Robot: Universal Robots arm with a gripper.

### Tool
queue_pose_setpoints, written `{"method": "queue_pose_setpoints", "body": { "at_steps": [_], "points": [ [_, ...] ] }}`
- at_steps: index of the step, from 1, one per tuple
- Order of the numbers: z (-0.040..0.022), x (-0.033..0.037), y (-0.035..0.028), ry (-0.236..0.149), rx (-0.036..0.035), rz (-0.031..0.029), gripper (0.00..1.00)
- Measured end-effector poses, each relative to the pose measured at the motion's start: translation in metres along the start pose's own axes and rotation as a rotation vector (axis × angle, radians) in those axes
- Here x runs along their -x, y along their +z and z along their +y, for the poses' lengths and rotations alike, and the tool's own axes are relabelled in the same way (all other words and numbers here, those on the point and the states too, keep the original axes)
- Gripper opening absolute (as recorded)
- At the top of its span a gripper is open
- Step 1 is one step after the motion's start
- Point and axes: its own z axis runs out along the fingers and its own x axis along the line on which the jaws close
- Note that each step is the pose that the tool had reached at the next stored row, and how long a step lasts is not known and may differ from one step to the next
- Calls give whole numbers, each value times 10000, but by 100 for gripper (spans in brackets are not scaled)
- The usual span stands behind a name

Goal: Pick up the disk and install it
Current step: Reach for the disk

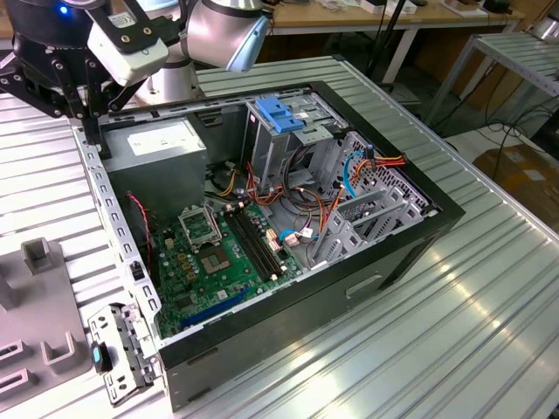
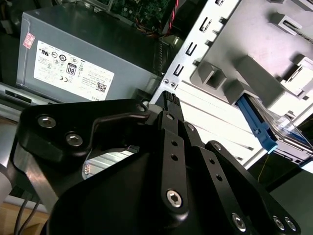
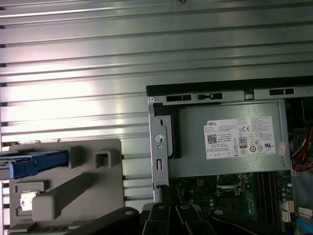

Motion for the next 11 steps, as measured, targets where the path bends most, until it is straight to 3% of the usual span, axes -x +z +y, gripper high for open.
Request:
{"method": "queue_pose_setpoints", "body": {
  "at_steps": [11],
  "points": [
    [-2, -33, 0, 0, 0, 6, 11]
  ]
}}
